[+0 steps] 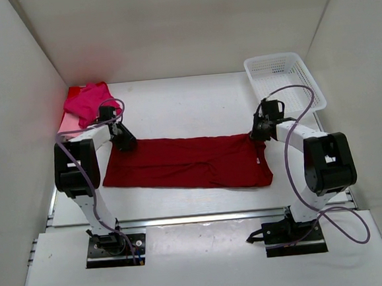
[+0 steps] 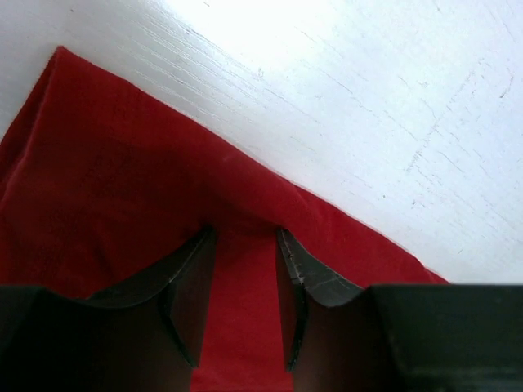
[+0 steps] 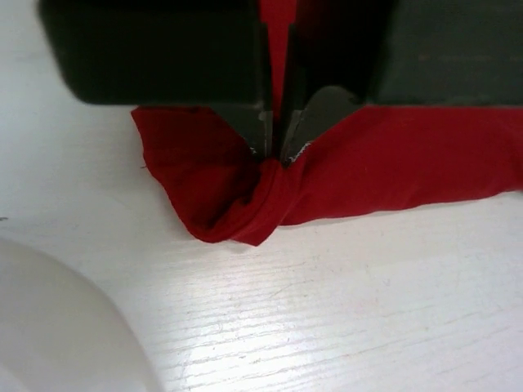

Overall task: Fold and stack the t-shirts
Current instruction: Smooth out the rectangle-folded T-shirt at the center of the board.

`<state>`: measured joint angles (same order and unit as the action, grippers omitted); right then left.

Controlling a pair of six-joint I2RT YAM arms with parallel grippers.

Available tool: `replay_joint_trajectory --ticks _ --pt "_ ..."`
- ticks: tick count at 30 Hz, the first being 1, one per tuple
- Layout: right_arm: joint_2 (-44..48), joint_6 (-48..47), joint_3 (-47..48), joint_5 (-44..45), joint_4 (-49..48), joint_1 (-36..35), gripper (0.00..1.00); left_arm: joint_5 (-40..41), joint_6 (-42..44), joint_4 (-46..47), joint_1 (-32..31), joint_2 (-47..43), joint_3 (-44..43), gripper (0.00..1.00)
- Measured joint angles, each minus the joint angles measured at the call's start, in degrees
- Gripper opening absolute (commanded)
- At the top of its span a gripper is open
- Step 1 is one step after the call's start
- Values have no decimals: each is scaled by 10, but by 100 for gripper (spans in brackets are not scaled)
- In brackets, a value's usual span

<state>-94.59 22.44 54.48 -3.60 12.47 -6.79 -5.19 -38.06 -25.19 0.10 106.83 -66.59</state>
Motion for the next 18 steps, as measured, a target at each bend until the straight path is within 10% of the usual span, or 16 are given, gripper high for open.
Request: replay_joint_trajectory --ticks 14,18 --pt "33 7 -49 -18 -25 50 0 -13 8 4 59 9 -9 47" --pt "33 2 -49 -18 -22 50 24 -8 13 2 56 8 -11 47"
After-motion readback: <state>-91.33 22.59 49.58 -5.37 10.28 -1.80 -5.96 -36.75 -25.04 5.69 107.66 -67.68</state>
